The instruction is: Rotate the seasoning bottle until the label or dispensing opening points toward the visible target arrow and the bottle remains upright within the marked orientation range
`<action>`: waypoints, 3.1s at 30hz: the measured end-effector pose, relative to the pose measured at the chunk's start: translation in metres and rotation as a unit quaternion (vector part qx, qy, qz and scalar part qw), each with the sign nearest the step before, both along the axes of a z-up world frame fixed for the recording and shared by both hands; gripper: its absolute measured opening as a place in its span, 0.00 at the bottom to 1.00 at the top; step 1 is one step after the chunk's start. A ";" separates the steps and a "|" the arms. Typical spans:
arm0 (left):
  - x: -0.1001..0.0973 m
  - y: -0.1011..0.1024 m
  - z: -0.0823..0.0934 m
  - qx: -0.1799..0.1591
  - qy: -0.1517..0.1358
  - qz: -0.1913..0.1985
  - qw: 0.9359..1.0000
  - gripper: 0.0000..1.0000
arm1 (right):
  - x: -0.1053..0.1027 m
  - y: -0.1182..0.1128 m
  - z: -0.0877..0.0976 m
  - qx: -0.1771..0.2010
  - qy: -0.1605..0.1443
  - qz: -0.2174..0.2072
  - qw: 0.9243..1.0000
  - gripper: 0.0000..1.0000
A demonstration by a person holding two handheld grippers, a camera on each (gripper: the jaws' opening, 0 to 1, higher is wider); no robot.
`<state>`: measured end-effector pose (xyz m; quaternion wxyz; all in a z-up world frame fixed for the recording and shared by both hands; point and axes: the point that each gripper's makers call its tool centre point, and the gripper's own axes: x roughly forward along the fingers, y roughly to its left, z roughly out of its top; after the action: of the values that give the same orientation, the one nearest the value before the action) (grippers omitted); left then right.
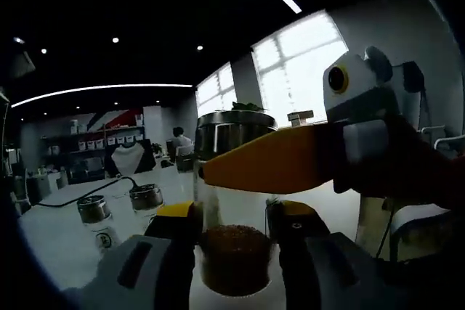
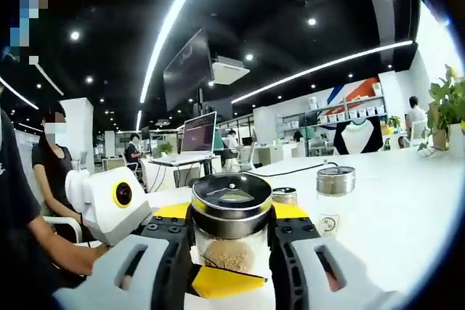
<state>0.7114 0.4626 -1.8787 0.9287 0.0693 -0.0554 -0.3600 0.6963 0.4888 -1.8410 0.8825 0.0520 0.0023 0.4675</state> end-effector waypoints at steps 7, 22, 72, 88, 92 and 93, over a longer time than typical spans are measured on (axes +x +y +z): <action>-0.003 -0.002 -0.001 0.010 0.021 -0.047 0.999 0.45 | 0.006 -0.005 0.004 0.005 0.009 0.003 1.000 0.37; -0.007 0.059 0.001 -0.004 0.049 -0.002 0.999 0.72 | 0.039 -0.041 0.005 -0.056 0.027 -0.087 0.994 0.38; -0.005 0.123 -0.028 -0.014 0.093 0.076 0.993 1.00 | 0.151 -0.138 -0.020 -0.096 -0.008 -0.169 0.981 0.38; -0.008 0.129 -0.019 -0.007 0.064 0.085 0.994 0.98 | 0.146 -0.140 -0.023 -0.094 -0.005 -0.157 0.983 0.38; -0.010 0.128 -0.022 -0.009 0.078 0.077 0.994 1.00 | 0.147 -0.140 -0.024 -0.085 0.005 -0.156 0.984 0.39; -0.010 0.128 -0.023 -0.007 0.081 0.077 0.994 1.00 | 0.147 -0.139 -0.025 -0.085 0.004 -0.154 0.984 0.40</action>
<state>0.7015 0.5908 -1.9021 0.9555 0.0379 0.0227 -0.2916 0.8431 0.3494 -1.8659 0.9452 -0.0217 0.0380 0.3234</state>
